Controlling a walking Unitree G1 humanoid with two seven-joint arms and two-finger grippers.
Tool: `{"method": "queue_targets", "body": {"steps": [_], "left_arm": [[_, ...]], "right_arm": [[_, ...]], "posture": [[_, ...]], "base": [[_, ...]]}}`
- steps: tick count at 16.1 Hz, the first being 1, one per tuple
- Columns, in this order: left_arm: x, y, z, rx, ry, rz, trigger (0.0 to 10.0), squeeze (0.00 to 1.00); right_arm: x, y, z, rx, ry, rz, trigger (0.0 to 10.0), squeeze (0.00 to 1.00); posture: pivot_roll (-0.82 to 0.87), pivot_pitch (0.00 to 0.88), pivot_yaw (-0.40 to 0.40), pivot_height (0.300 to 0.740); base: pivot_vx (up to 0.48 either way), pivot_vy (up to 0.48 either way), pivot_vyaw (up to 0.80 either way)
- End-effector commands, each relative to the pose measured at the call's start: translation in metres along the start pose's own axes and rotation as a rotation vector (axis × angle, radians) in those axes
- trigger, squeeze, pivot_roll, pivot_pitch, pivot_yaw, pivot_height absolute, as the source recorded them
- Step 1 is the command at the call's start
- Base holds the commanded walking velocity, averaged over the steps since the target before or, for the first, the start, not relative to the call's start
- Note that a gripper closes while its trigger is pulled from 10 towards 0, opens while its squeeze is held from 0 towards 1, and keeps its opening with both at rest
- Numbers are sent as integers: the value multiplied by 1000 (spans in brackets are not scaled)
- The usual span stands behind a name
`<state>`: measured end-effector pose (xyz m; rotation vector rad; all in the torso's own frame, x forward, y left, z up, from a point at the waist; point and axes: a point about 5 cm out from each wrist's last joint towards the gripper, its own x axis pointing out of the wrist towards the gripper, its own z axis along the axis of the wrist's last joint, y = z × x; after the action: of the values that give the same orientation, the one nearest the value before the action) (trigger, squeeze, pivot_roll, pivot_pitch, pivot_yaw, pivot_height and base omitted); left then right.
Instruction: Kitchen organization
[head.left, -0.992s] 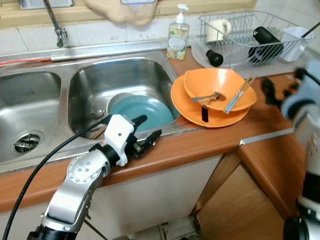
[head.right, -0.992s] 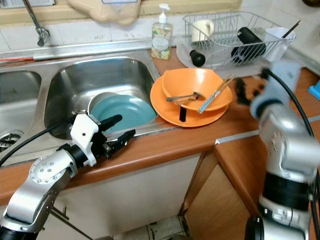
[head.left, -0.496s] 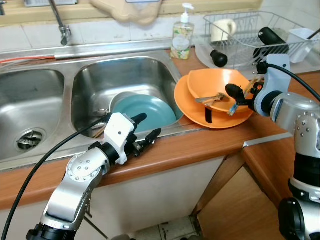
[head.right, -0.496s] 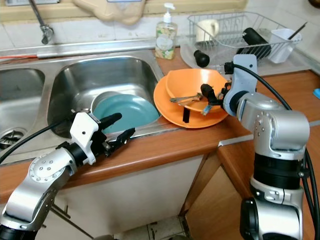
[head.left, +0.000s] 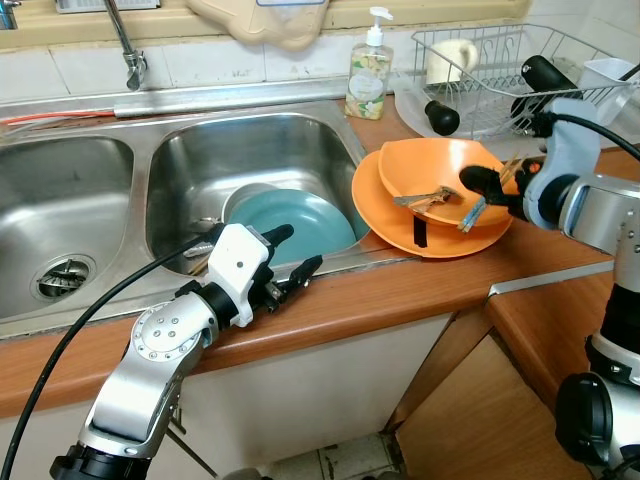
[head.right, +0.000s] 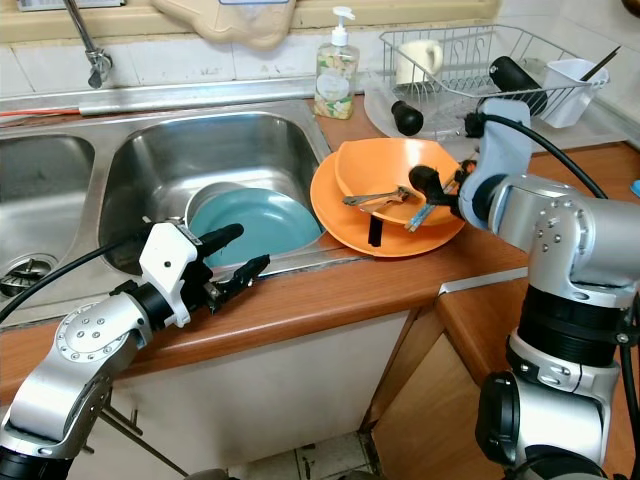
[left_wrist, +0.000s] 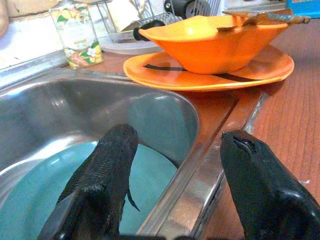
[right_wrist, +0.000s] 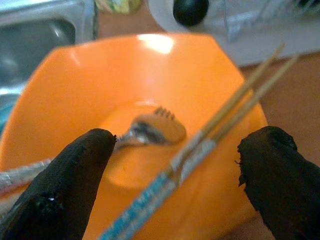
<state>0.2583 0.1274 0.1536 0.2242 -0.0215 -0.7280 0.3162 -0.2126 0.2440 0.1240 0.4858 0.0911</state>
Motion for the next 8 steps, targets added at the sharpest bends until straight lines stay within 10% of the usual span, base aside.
{"method": "queue_targets", "body": {"steps": [1, 8], "left_arm": [[1, -2, 6, 22, -12, -19, 10000, 0], [1, -5, 8, 14, -19, -55, 10000, 0]], "right_arm": [[-6, -1, 4, -4, -13, -10, 10000, 0], [-14, -4, 7, 21, 15, -16, 10000, 0]], "posture": [[-28, 0, -13, 740], [-30, 0, -10, 740]], "base": [[0, 0, 0], [0, 0, 0]]}}
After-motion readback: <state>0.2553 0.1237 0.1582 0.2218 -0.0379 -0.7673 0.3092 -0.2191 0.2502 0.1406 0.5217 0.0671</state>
